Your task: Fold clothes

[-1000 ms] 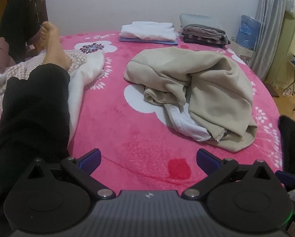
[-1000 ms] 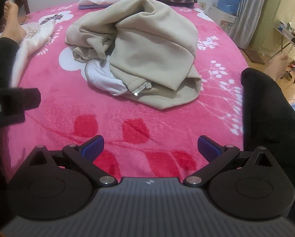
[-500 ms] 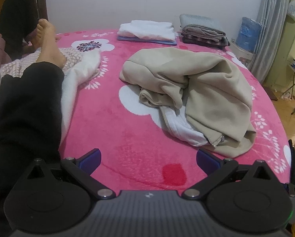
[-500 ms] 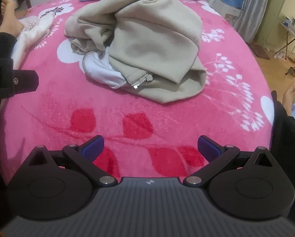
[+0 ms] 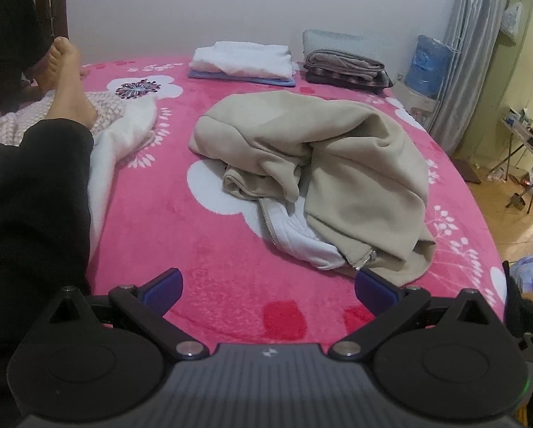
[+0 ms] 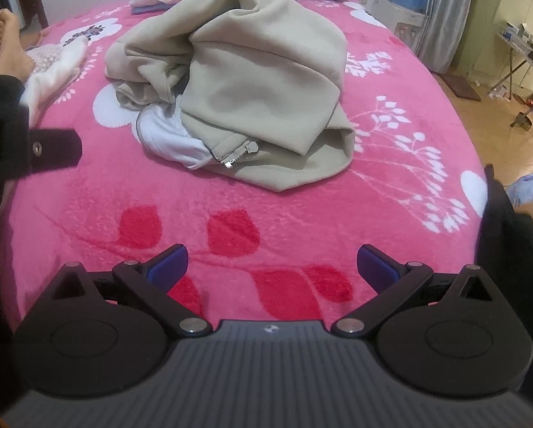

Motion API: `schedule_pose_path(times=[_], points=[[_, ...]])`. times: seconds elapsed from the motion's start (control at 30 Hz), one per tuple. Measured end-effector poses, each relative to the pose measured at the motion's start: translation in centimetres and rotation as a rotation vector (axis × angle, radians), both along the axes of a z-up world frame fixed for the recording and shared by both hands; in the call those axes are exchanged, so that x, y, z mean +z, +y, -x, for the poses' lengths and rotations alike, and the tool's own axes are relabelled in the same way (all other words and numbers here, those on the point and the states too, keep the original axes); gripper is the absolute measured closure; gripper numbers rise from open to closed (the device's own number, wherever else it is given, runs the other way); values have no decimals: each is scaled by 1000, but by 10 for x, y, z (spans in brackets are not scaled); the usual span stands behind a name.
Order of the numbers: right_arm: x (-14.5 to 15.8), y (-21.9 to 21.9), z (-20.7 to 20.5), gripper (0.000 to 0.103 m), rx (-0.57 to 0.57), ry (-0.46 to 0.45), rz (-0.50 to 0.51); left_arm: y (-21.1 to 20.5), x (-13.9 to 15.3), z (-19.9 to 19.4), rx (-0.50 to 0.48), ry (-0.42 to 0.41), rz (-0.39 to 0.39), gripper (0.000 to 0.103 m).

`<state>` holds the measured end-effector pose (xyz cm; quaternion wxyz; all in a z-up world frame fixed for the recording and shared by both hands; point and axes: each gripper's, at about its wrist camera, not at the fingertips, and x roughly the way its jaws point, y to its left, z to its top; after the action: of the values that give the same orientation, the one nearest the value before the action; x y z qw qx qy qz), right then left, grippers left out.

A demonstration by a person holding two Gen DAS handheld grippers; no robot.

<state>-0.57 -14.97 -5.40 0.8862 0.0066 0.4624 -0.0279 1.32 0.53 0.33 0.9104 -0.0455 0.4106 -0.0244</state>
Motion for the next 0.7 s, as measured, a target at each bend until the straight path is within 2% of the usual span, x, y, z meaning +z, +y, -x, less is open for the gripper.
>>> schedule_pose_path(times=[0.47,0.7], points=[[-13,-21,1,1,-99,28,-63,3,-1,8,25,-33,4,0],[-8,-11,3,1,-62,5,-47,9,4,11,56,-51,-38,0]])
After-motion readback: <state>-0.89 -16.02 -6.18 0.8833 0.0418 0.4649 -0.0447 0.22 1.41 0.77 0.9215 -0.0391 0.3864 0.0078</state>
